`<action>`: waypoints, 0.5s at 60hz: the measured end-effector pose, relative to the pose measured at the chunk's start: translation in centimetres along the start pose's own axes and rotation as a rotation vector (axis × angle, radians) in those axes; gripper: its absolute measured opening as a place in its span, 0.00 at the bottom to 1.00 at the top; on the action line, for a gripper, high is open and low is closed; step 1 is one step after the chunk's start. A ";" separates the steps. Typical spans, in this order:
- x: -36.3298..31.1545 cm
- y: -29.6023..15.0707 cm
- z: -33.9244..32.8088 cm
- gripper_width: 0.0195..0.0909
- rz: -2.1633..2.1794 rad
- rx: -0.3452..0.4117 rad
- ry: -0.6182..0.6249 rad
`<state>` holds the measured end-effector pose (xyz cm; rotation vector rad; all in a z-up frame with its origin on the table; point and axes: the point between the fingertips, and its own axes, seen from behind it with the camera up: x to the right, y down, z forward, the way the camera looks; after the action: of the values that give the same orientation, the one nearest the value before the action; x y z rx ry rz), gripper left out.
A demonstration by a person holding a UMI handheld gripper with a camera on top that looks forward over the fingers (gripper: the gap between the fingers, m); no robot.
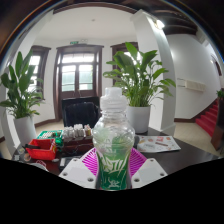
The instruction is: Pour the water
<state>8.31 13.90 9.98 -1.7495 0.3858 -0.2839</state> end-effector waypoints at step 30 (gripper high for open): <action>0.2 0.2 -4.6 0.85 -0.070 -0.019 -0.042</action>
<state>6.63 9.71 10.70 -1.7874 0.2981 -0.2936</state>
